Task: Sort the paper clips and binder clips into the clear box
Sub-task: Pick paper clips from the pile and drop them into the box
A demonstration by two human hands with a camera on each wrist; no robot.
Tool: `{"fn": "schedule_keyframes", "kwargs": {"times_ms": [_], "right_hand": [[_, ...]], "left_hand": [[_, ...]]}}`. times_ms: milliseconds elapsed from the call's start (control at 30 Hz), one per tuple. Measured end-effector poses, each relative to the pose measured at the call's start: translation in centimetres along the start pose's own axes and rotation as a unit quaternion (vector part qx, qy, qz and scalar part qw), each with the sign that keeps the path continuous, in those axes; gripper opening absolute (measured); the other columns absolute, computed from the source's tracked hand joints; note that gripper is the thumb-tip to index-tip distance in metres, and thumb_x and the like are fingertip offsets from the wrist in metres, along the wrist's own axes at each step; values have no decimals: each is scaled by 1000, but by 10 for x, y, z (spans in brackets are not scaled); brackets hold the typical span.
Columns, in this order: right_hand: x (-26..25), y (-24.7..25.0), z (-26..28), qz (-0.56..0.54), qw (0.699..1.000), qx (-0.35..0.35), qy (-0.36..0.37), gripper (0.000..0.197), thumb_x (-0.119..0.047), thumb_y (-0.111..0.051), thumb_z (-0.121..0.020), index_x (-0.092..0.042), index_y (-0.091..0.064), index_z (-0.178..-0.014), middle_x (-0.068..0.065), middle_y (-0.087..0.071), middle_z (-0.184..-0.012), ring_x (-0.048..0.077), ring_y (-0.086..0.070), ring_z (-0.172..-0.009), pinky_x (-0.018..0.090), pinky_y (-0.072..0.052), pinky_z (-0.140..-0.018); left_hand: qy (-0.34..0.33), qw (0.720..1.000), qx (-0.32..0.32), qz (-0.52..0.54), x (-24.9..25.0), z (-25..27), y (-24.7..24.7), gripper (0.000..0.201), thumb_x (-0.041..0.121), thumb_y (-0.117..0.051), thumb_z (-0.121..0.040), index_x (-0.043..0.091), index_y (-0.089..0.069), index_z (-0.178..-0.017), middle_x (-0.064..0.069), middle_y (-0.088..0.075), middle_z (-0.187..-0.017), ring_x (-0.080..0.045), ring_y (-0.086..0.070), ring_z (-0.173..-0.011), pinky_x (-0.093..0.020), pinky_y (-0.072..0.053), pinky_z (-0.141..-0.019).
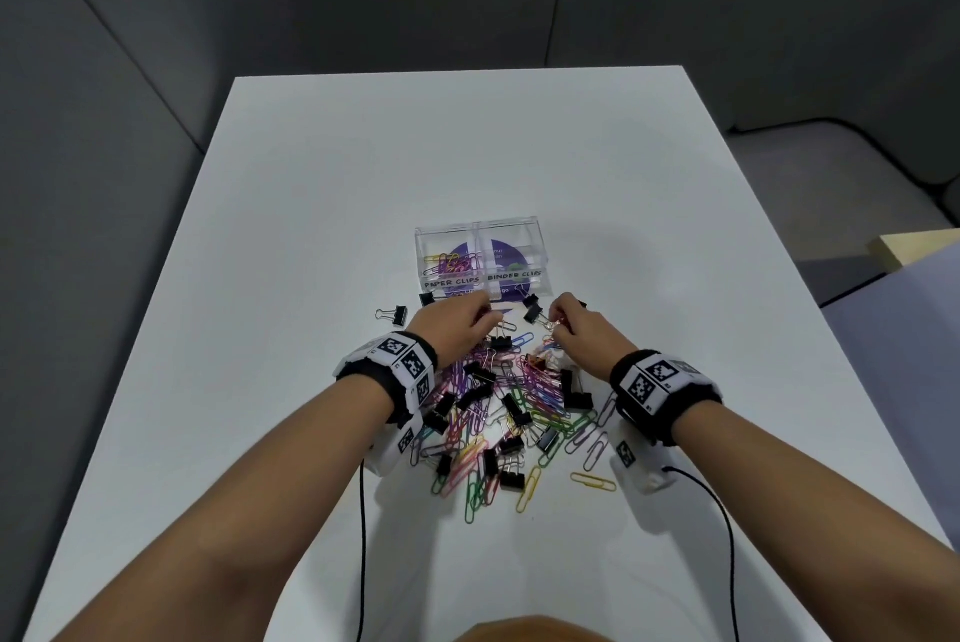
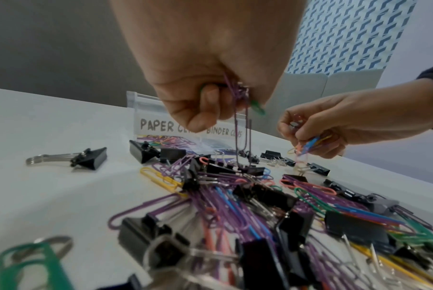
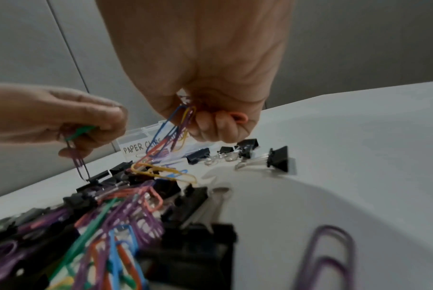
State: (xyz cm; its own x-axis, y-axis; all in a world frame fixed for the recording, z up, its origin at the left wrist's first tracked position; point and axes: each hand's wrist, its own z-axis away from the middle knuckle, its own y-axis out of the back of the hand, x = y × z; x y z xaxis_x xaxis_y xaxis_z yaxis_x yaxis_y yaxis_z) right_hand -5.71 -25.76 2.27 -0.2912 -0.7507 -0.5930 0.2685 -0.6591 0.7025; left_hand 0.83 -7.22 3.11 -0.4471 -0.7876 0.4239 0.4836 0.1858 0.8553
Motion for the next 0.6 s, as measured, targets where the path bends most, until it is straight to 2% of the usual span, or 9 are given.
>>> {"fn": "schedule_keyframes", "kwargs": {"times_ms": [100,133,200,267,333,433,533,600], "right_hand": [[-13,4,-5,-20,1000,5,22,13,-14,-39,-98,-12,-44,-110,-1,-50,-72,18,-46,-61,24,-31,-54],[-20,7,-7,-25,999,7,36,19,-16,-40,-99,-10,-44,-116,0,-56,-78,16,-51,-65,23,-35,-57],[-38,15,-13,-39,997,15,65,26,-19,-42,-99,-8,-42,-123,7,-61,-93,23,-61,-79,25,-44,-68],[-57,24,-23,-43,994,35,97,29,-19,-43,-99,-8,-42,-125,6,-56,-95,24,-60,-80,29,-49,-71],[-77,33,-38,-39,989,62,126,27,-17,-44,-98,-8,-42,-124,8,-54,-89,22,-53,-75,29,-44,-68],[-102,38,-65,-18,986,88,142,26,-14,-44,-97,-9,-43,-123,9,-54,-88,23,-50,-74,31,-41,-69],[-118,31,-89,69,985,76,138,29,-12,-45,-96,-9,-41,-125,15,-62,-103,31,-58,-85,36,-45,-75],[-121,21,-99,119,983,50,129,33,-11,-48,-95,-8,-39,-126,19,-63,-109,35,-61,-93,42,-50,-82]], "left_hand": [[4,1000,9,22,-10,3,3,29,36,-30,-101,12,-45,-97,3,-48,-74,-15,-46,-67,-25,-35,-59],[2,999,18,34,-14,5,6,30,35,-28,-101,12,-46,-97,3,-47,-74,-13,-44,-65,-23,-36,-59],[4,998,32,49,-21,9,18,29,34,-27,-101,12,-46,-97,3,-50,-76,-11,-47,-65,-21,-39,-59],[21,996,38,76,-30,10,33,32,32,-27,-102,8,-48,-105,-7,-61,-83,-22,-59,-71,-29,-49,-63],[51,990,46,122,-39,7,49,29,30,-29,-102,7,-46,-109,-11,-64,-78,-30,-64,-66,-37,-54,-61],[68,992,76,80,-49,-5,69,31,31,-30,-102,7,-47,-112,-7,-59,-72,-26,-57,-57,-32,-45,-57],[74,992,101,8,-54,-20,82,35,34,-29,-101,10,-48,-118,-14,-65,-95,-30,-60,-81,-32,-40,-68],[84,991,99,-32,-55,-28,87,36,35,-27,-102,11,-47,-120,-14,-65,-103,-31,-60,-91,-32,-39,-71]]}}
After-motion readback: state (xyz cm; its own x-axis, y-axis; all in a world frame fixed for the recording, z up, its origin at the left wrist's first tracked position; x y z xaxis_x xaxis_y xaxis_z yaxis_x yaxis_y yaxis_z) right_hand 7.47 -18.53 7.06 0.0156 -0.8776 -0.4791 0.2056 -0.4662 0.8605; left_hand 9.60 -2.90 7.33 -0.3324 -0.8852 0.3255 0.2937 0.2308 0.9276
